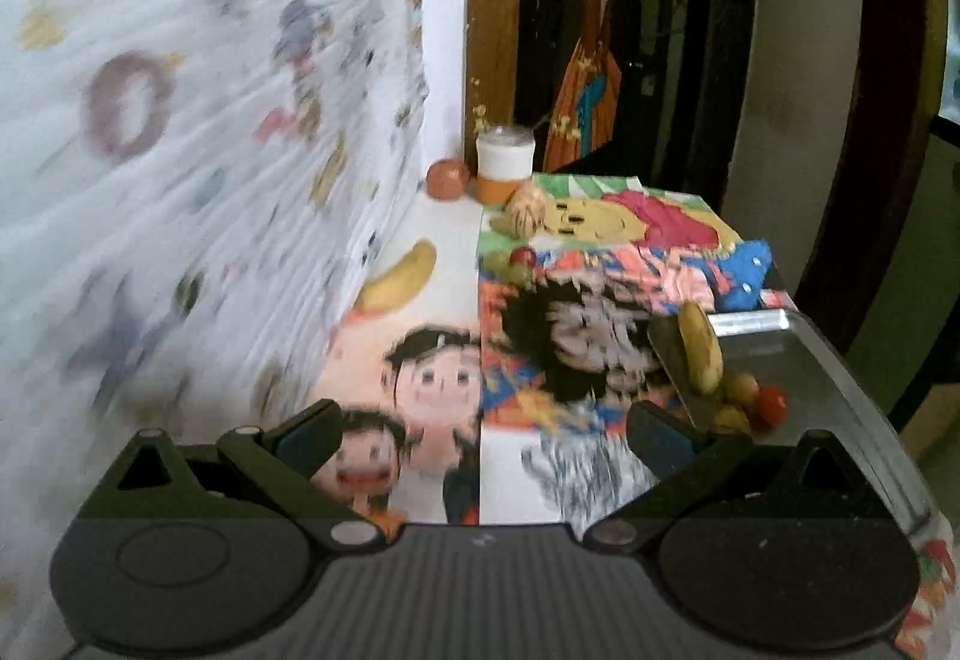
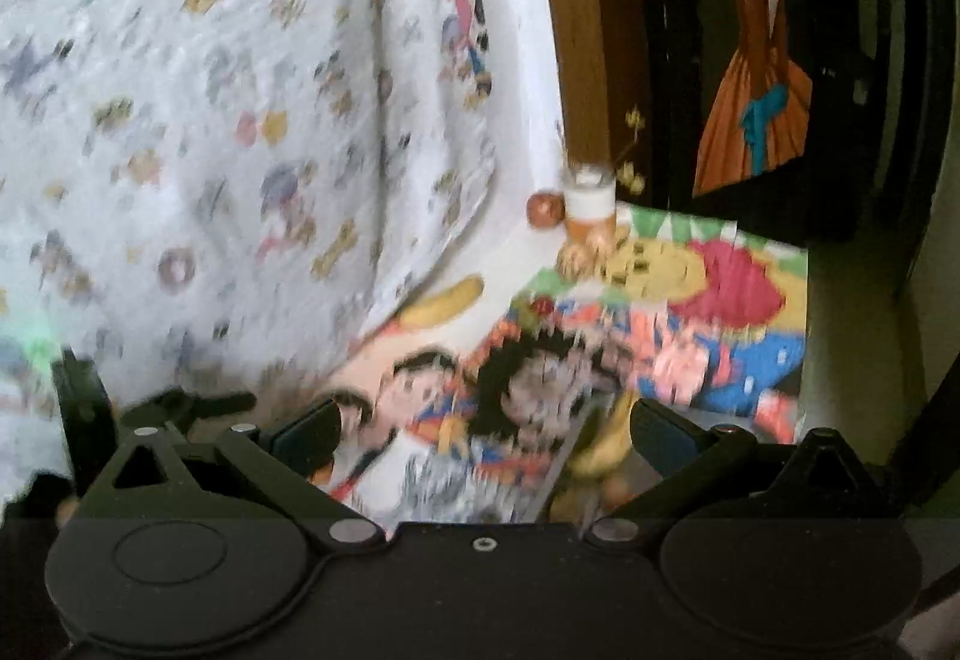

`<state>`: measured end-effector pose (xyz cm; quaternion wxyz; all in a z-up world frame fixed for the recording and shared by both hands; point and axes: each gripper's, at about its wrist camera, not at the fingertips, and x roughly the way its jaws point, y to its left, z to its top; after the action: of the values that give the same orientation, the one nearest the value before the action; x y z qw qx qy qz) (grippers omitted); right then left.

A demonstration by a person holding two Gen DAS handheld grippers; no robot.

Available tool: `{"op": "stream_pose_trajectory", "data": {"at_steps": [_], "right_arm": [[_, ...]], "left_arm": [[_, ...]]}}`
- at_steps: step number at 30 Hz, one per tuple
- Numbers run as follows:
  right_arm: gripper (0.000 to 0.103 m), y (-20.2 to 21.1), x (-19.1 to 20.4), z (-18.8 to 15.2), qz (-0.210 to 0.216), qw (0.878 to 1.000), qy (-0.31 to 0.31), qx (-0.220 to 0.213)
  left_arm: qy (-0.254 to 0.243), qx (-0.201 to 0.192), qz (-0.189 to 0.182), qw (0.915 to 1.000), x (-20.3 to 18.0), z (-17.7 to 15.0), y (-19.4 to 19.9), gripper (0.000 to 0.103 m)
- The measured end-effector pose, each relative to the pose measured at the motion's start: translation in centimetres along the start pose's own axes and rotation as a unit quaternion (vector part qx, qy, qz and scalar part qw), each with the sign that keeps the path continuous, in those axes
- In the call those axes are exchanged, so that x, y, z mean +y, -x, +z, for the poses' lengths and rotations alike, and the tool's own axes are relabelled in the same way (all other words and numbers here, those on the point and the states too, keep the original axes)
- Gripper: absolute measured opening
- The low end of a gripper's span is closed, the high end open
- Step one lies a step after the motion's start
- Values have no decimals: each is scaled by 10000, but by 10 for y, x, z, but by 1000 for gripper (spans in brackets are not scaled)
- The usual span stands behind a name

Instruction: Organize fruits

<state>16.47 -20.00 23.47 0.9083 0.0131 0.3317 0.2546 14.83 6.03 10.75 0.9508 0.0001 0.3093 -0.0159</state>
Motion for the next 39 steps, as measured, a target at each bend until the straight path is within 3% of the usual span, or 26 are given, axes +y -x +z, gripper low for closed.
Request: {"op": "stream_pose_trajectory", "data": {"at_steps": [8, 15, 19, 23, 29, 36, 39], "right_arm": [[103, -29, -23, 110, 146, 9997, -1, -220], [103, -103, -58, 149, 353, 9978, 552, -136], [103, -155, -79, 137, 708, 9935, 816, -365], [102, -211, -90, 112, 958, 9826, 1542, -396], [100, -273, -107, 79, 1063, 9734, 2028, 18], [81, -320, -110, 45, 1130, 9715, 1974, 676], [74, -335, -104, 33, 1192, 9712, 1864, 883]], "left_arm": [[3, 7, -51, 10000, 2, 45, -44, 103], [-352, -204, 119, 9991, -2, 76, -86, 103], [-533, -145, 219, 9982, -7, 80, -123, 103], [-702, -13, 421, 9966, -5, 79, -160, 103], [-920, 181, 660, 9934, 2, 73, -207, 103], [-865, 363, 815, 9922, 11, 75, -248, 102], [-883, 478, 935, 9905, 13, 78, -261, 95]]}}
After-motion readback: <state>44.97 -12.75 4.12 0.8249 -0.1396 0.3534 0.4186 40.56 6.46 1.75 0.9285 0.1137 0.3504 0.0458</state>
